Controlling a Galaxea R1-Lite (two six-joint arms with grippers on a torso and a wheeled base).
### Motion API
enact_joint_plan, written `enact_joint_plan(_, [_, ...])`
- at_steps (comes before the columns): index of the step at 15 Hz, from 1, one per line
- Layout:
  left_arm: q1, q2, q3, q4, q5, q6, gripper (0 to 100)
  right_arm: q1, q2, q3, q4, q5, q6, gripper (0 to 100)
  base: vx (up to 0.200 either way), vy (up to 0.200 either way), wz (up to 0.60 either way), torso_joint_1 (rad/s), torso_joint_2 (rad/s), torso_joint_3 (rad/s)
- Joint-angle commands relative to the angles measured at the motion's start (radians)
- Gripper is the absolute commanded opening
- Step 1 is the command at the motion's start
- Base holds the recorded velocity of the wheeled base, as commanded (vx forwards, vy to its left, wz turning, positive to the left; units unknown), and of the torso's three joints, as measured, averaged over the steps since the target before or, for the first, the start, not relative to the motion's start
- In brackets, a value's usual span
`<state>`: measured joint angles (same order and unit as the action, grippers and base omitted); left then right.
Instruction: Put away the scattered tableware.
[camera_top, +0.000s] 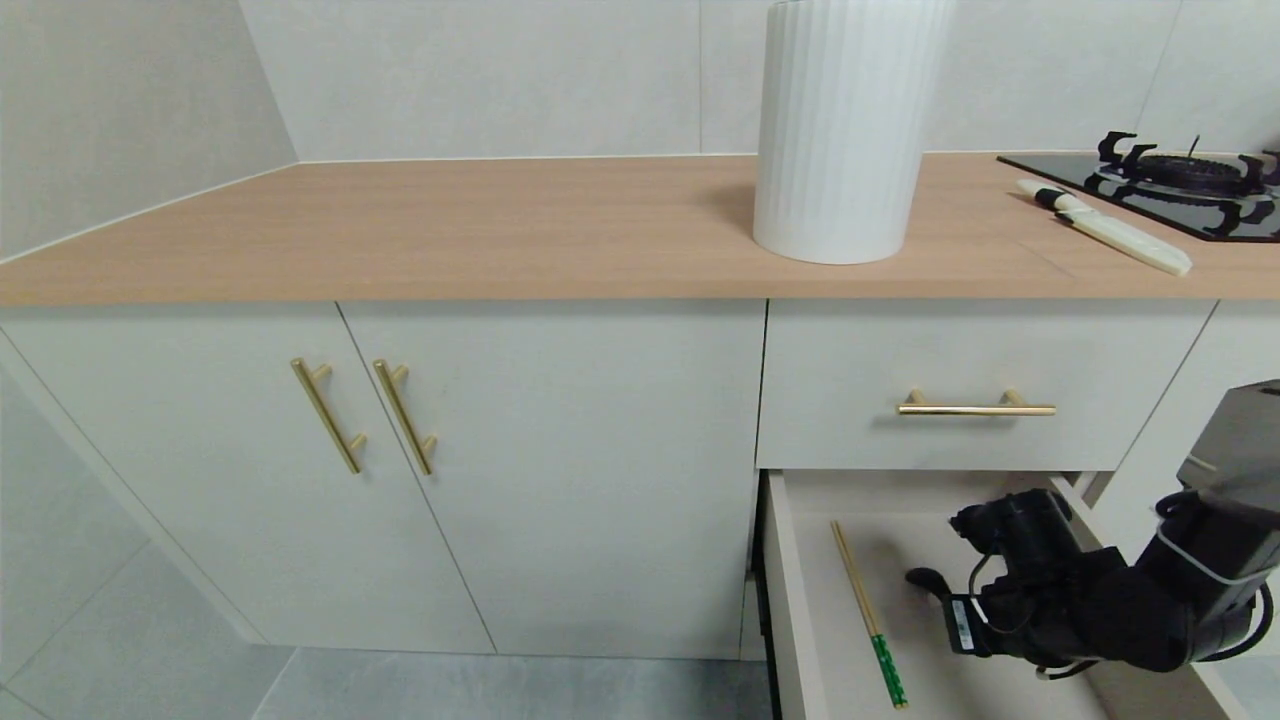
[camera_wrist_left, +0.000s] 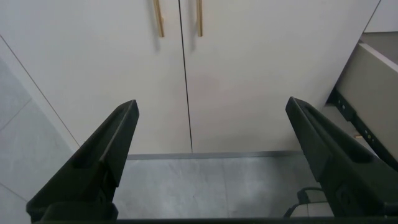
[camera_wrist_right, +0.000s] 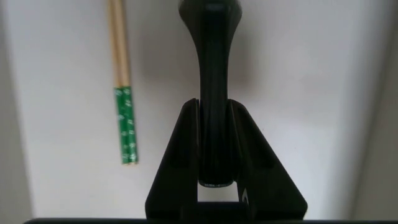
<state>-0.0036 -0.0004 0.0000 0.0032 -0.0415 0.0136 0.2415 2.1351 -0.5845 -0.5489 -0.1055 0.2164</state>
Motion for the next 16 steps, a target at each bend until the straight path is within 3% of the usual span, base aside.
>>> enact_joint_plan(1, [0.001,0.0,0.0,0.0,0.0,0.0,100,0.001,0.055,0.0,0.0,0.0,0.0,0,0.0,0.0,0.0,0.0,0.0,0.0])
enact_joint_plan(16, [0.001,0.0,0.0,0.0,0.0,0.0,100,0.001,0.152,0.0,-0.134,-0.065,0.001,0,0.0,0.0,0.0,0.0,0.0,0.0])
